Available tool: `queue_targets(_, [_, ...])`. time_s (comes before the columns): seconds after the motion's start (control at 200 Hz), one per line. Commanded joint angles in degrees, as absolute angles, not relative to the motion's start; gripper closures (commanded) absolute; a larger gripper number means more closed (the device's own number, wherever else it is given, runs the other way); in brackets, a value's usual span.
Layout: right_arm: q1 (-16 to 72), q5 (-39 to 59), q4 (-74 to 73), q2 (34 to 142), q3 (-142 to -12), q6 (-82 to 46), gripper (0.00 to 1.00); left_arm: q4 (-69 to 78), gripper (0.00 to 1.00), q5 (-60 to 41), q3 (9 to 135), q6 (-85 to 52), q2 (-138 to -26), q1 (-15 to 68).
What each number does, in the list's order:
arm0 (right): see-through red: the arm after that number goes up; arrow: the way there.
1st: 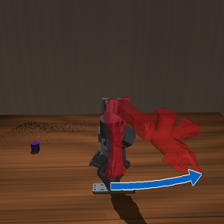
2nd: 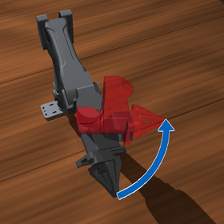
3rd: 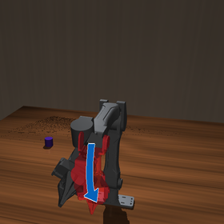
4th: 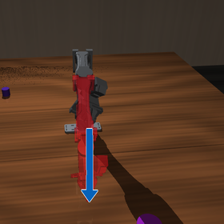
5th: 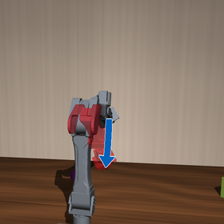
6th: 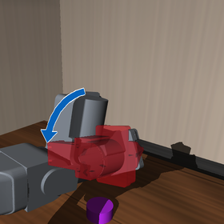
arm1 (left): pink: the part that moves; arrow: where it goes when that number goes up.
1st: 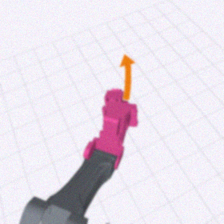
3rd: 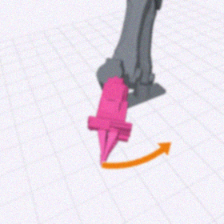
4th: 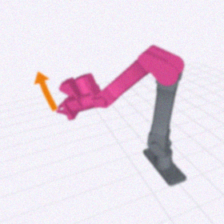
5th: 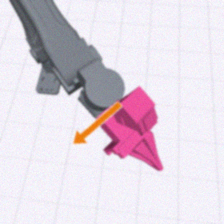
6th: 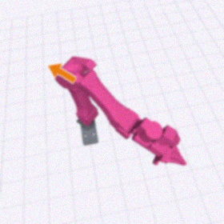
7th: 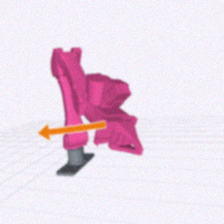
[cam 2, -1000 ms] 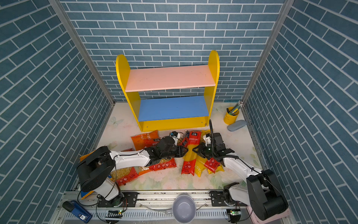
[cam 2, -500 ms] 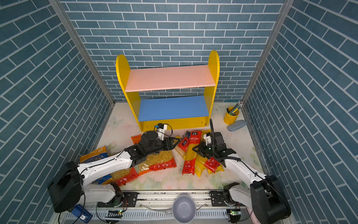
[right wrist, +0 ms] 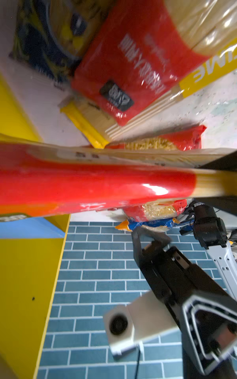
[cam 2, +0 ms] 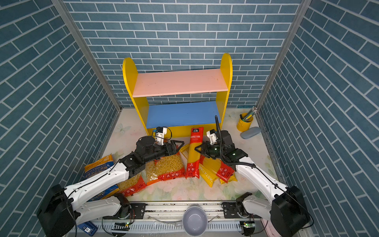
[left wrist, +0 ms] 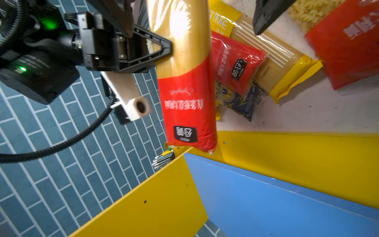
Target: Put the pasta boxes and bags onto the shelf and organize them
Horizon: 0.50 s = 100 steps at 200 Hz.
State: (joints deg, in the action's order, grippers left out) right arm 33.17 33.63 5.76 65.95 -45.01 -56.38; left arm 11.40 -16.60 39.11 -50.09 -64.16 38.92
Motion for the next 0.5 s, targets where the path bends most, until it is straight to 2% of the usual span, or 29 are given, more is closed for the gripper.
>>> queue_targets(0.0, [36.07,36.18,-1.15,66.57,-54.44,-57.09,1.0,12.13,0.01,-20.34,39.27,-51.87,-61.02,36.11])
queue_targets(0.29, [41.89,39.62,-4.68,71.67,-63.98,-56.33,1.0,13.58,0.01,-24.91,44.52,-51.88,-60.38,33.96])
queue_targets(0.495, [42.76,42.78,-8.64,72.38,-64.74,-58.56,1.0,17.5,0.09,-28.7,45.73,-52.68,-60.97,30.69])
